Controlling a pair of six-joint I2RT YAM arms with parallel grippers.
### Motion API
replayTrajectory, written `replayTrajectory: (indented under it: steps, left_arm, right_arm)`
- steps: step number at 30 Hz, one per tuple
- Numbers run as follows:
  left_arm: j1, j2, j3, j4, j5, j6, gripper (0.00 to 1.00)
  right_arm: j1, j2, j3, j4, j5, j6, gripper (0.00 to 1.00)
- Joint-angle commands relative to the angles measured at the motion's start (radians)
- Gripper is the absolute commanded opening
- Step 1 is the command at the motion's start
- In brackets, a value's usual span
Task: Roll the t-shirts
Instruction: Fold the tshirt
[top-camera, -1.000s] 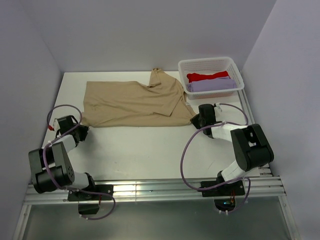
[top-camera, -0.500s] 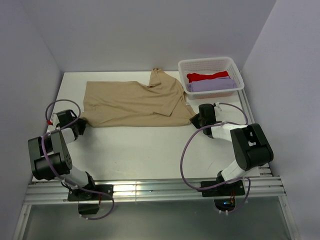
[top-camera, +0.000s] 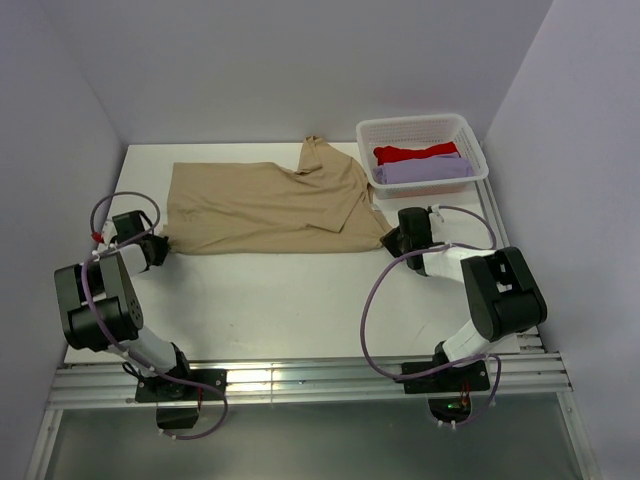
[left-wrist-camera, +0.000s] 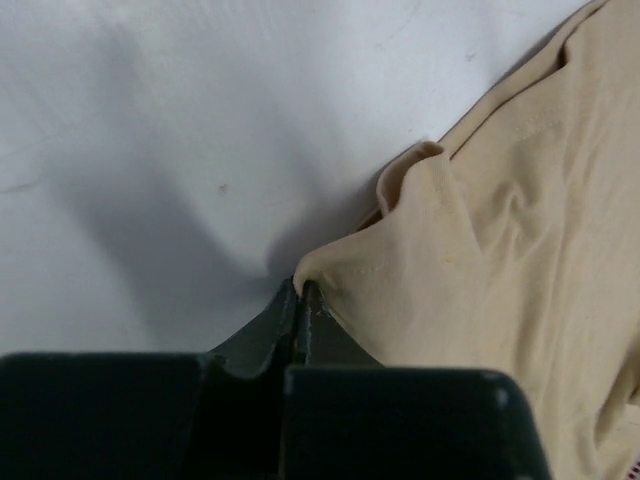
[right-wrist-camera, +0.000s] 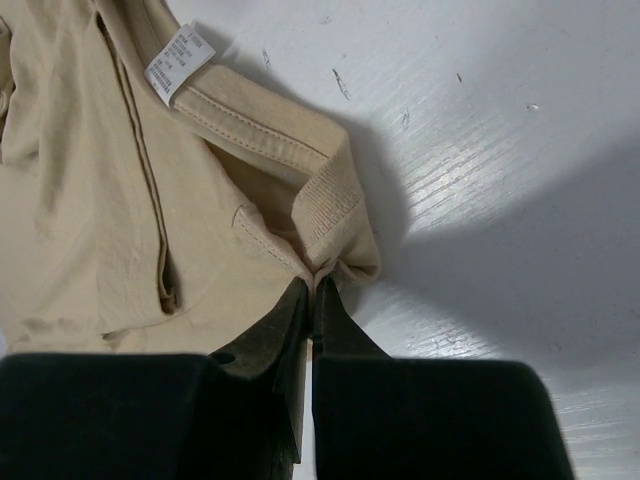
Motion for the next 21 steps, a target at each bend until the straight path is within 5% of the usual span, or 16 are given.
replayTrajectory:
  steps: [1, 11, 12, 13, 16, 21]
  left_arm:
    - [0.004, -0.093, 0.029, -0.151, -0.106, 0.07, 0.0]
    - [0.049, -0.257, 0.001, -0.235, -0.167, 0.121, 0.0]
    - [0.055, -0.254, 0.001, -0.225, -0.156, 0.133, 0.04]
    - [0.062, -0.253, 0.001, -0.214, -0.15, 0.145, 0.23]
    - [0.076, -0.282, -0.035, -0.17, -0.12, 0.147, 0.48]
    - [0.086, -0.372, -0.1, -0.152, -0.078, 0.141, 0.5]
  right_arm:
    - [-0.022, -0.013, 0.033, -0.024, 0.014, -0.018, 0.0]
    - [-0.032, -0.031, 0.05, -0.06, 0.011, -0.023, 0.0]
    - [-0.032, -0.034, 0.047, -0.058, 0.008, -0.023, 0.0]
    - [-0.032, -0.038, 0.044, -0.055, 0.005, -0.026, 0.0]
    - [-0.032, -0.048, 0.03, -0.05, 0.005, -0.032, 0.0]
    - [-0.032, -0.059, 0.012, -0.038, -0.005, -0.029, 0.0]
